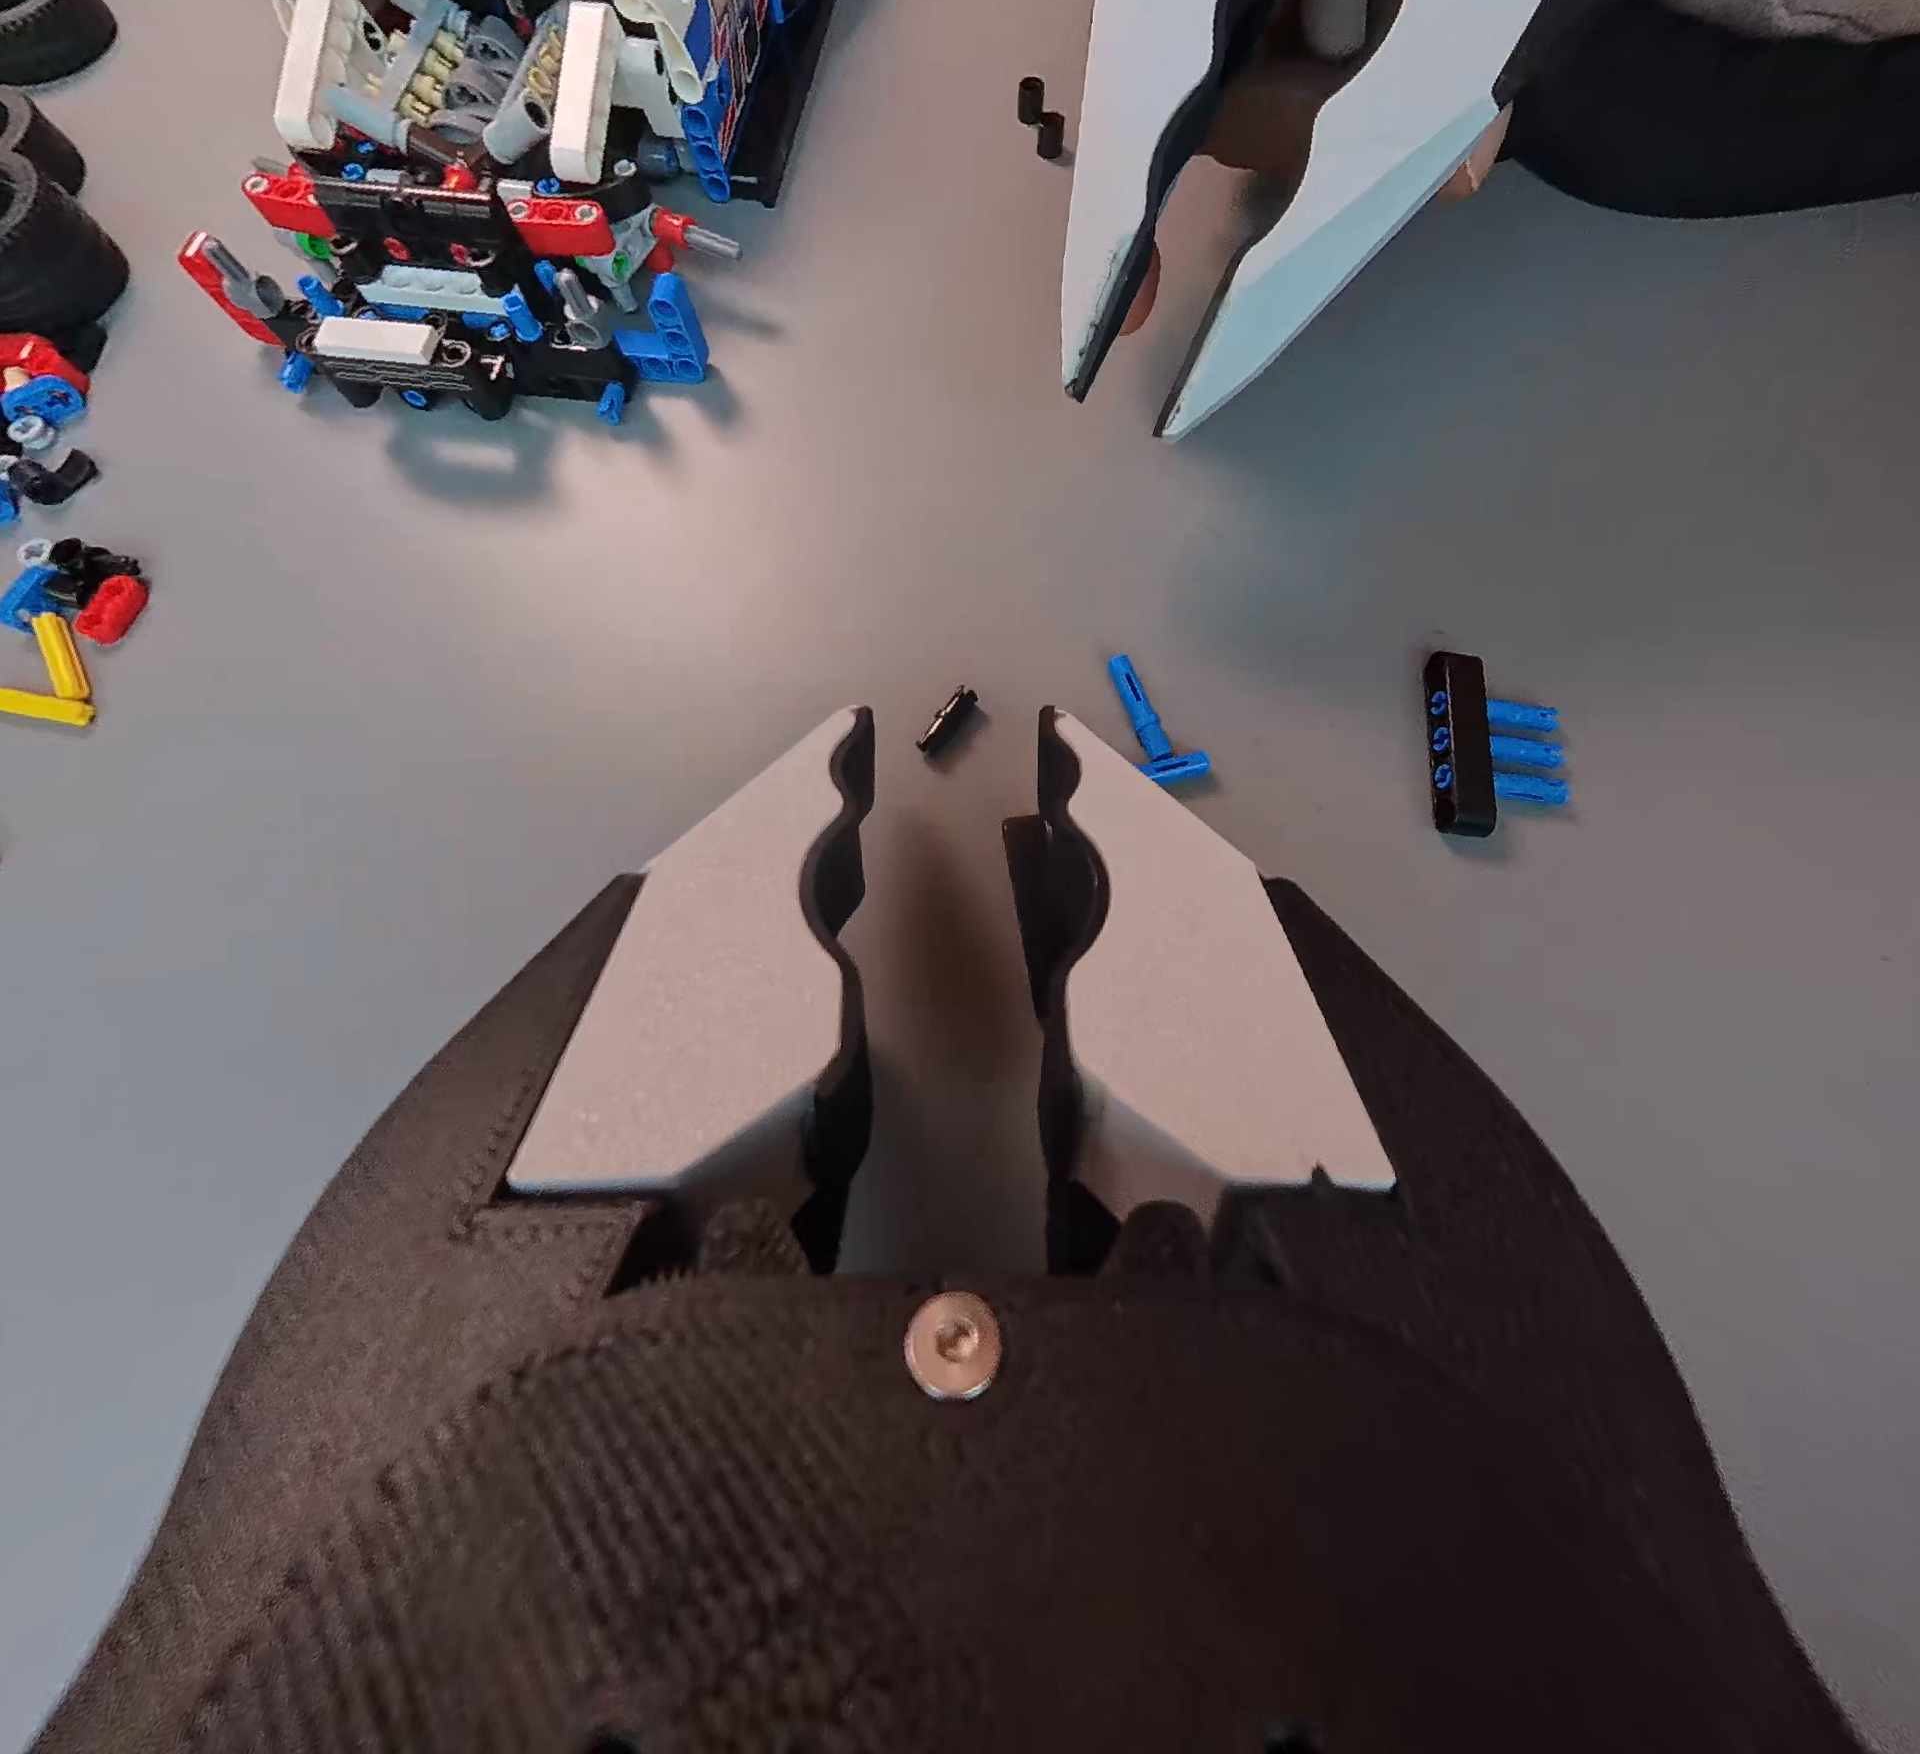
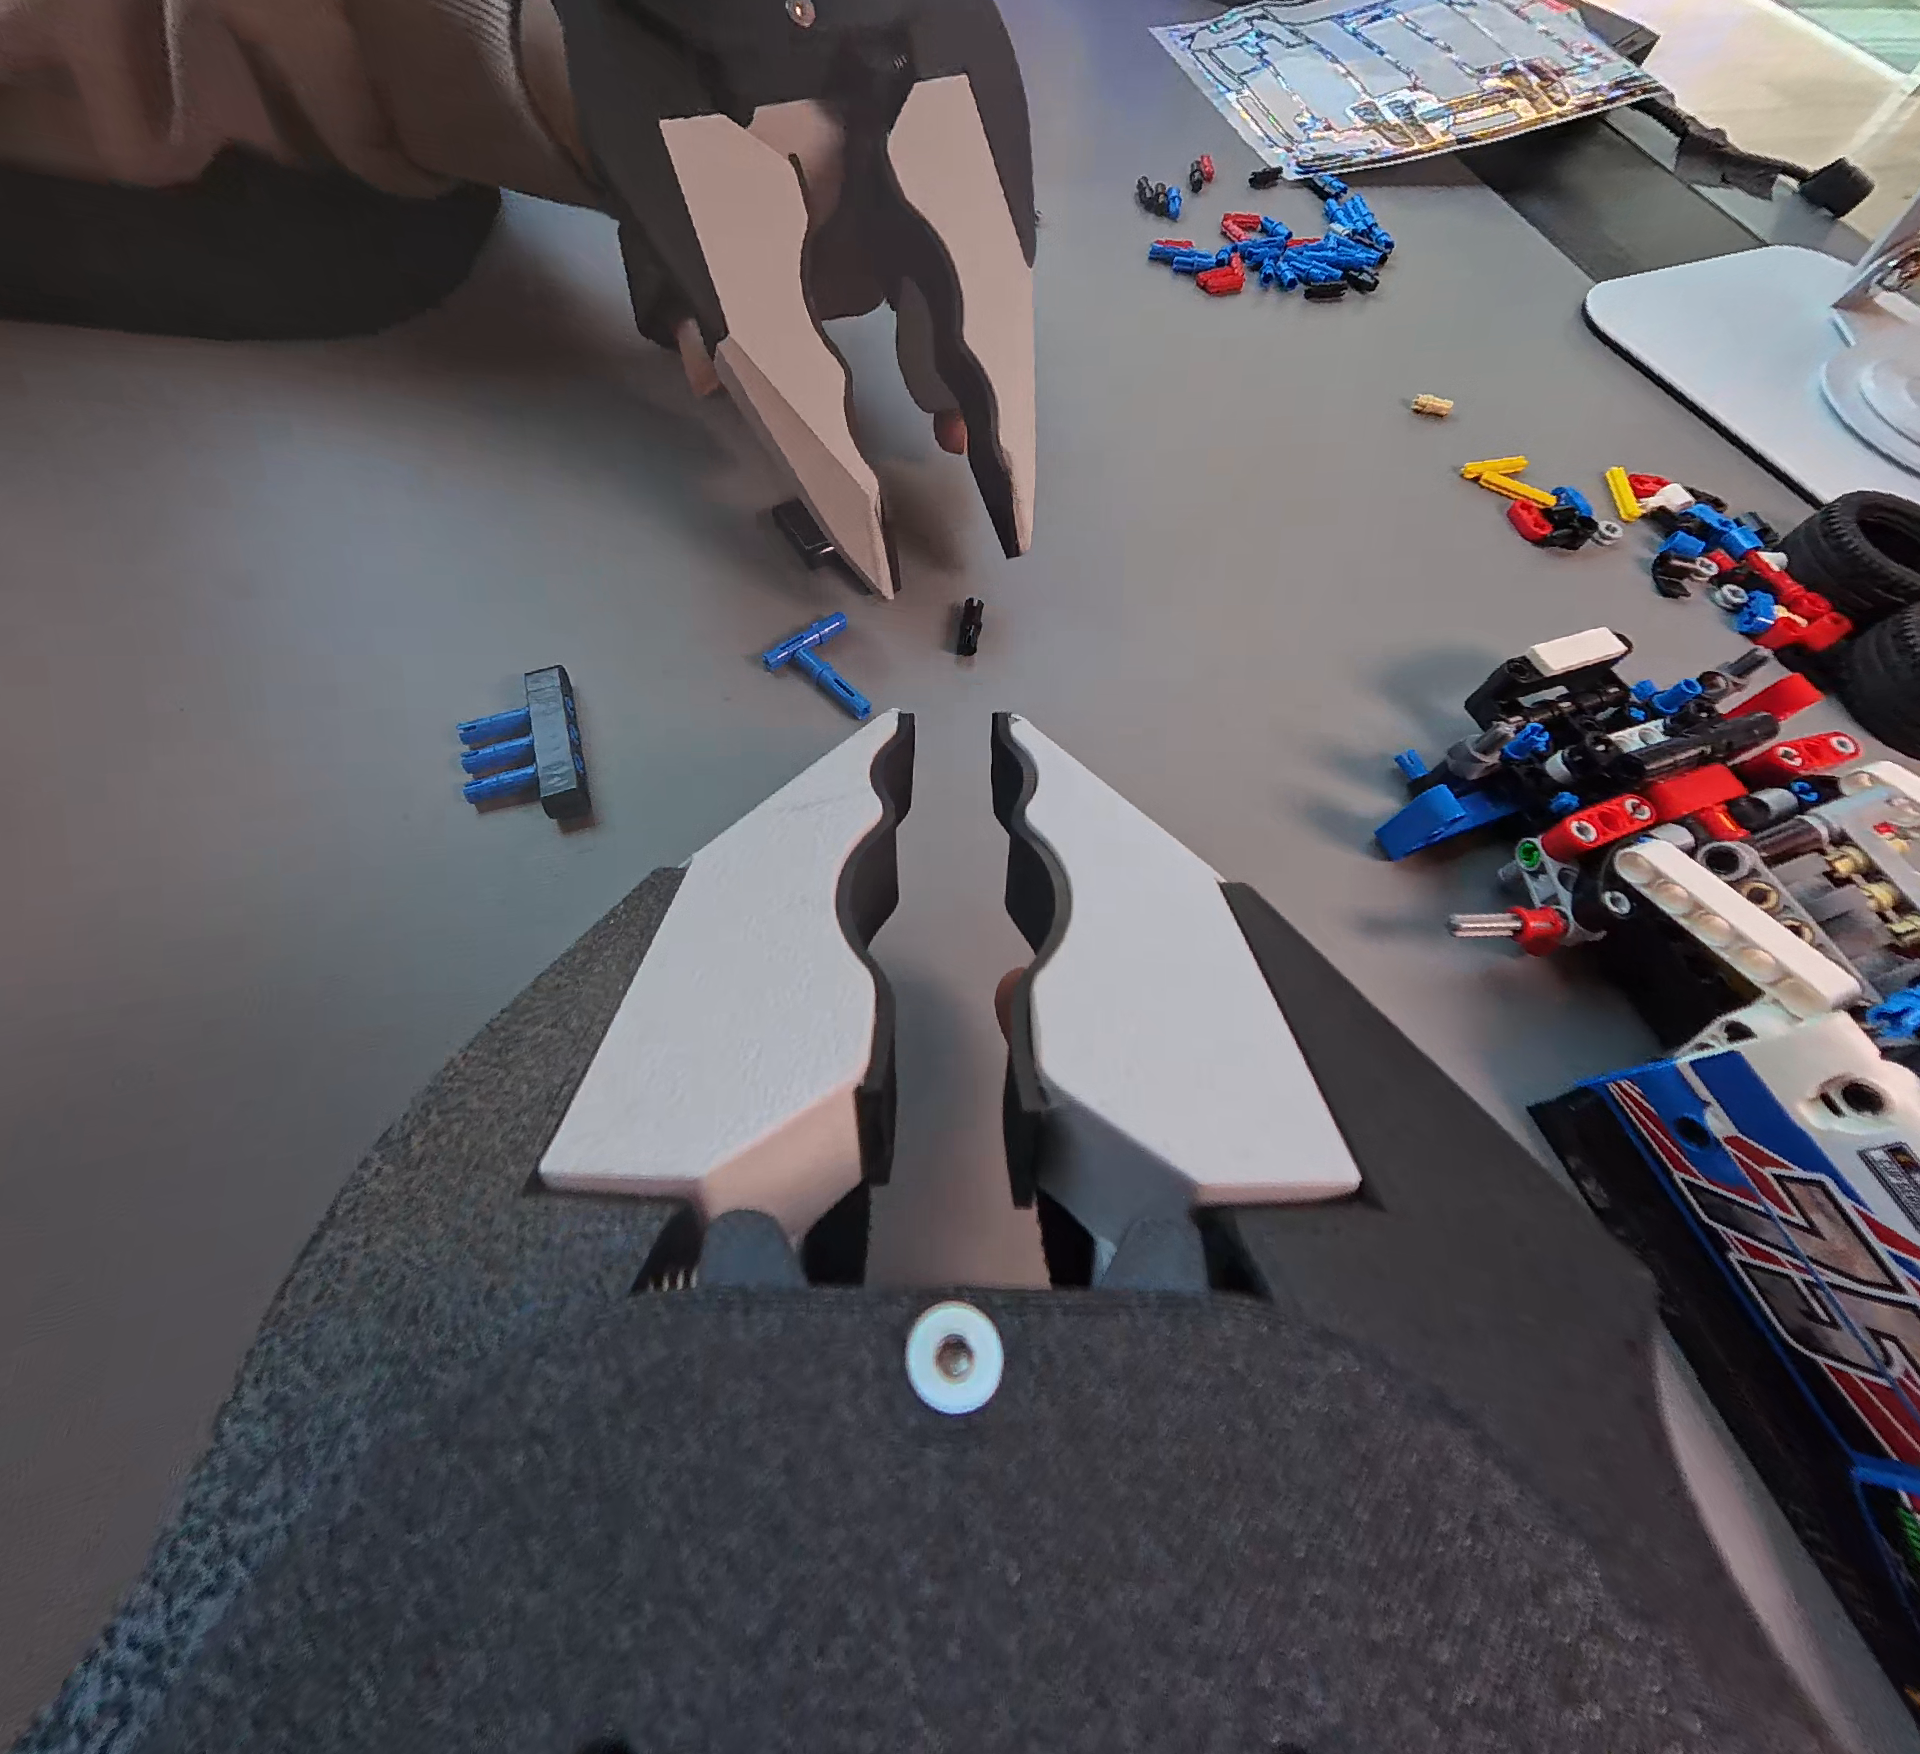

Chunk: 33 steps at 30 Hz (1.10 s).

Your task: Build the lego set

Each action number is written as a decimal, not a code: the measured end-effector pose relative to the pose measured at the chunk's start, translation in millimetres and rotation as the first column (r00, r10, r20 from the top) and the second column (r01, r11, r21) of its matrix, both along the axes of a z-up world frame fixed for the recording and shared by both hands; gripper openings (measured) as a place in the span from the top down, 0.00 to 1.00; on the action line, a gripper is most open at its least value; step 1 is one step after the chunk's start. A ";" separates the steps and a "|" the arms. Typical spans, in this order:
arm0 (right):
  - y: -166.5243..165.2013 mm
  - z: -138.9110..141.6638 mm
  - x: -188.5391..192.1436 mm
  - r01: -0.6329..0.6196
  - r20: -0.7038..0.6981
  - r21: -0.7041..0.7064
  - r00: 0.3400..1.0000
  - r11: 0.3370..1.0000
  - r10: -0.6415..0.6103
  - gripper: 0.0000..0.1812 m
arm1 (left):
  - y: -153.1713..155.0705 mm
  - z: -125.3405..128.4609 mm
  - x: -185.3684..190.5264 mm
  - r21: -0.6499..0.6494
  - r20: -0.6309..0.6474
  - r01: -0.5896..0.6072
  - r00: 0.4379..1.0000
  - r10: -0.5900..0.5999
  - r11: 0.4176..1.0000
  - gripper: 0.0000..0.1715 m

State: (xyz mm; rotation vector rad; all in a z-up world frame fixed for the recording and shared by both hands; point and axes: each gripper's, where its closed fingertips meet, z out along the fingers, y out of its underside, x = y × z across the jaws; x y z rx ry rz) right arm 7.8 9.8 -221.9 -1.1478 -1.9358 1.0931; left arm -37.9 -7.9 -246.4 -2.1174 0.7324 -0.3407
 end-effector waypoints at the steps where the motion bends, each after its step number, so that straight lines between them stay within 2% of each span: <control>1: -0.5 -0.3 0.2 -0.003 0.001 0.000 1.000 1.000 0.003 0.93 | 1.1 -0.6 0.8 -0.011 -0.006 0.018 1.000 -0.018 1.000 0.83; 8: 0.3 -1.7 1.2 -0.008 -0.001 0.012 1.000 1.000 0.008 0.93 | 3.3 -11.7 4.1 -0.104 -0.057 0.111 0.991 -0.118 0.988 0.84; 13: 1.4 -3.0 1.3 -0.008 0.003 0.014 1.000 1.000 0.008 0.93 | 2.3 -14.2 5.4 -0.134 -0.062 0.133 0.988 -0.142 0.982 0.86; 16: 1.2 -3.1 1.3 -0.010 0.001 0.017 1.000 1.000 0.010 0.93 | 0.2 -14.3 7.6 -0.143 -0.053 0.144 0.987 -0.152 0.979 0.90; 18: 2.1 -3.4 1.5 -0.007 0.000 0.026 1.000 1.000 0.007 0.93 | 0.2 -14.2 6.9 -0.137 -0.063 0.137 0.987 -0.147 0.981 0.97; 19: 2.7 -3.7 1.5 -0.005 0.000 0.031 1.000 1.000 0.005 0.93 | 0.5 -14.2 5.8 -0.131 -0.072 0.131 0.987 -0.142 0.983 0.98; 23: 4.9 -3.1 1.7 0.001 -0.006 0.044 1.000 0.999 -0.001 0.93 | -2.0 -13.3 2.7 -0.119 -0.074 0.117 0.989 -0.127 0.986 0.98; 26: 5.0 -2.3 1.6 0.002 -0.010 0.049 1.000 0.999 -0.001 0.93 | -4.1 -10.0 2.1 -0.114 -0.052 0.113 0.991 -0.120 0.987 0.93; 33: 4.8 -3.1 2.1 -0.003 -0.009 0.060 1.000 0.998 0.004 0.93 | -6.5 -14.0 4.3 -0.144 -0.075 0.120 0.988 -0.132 0.982 0.95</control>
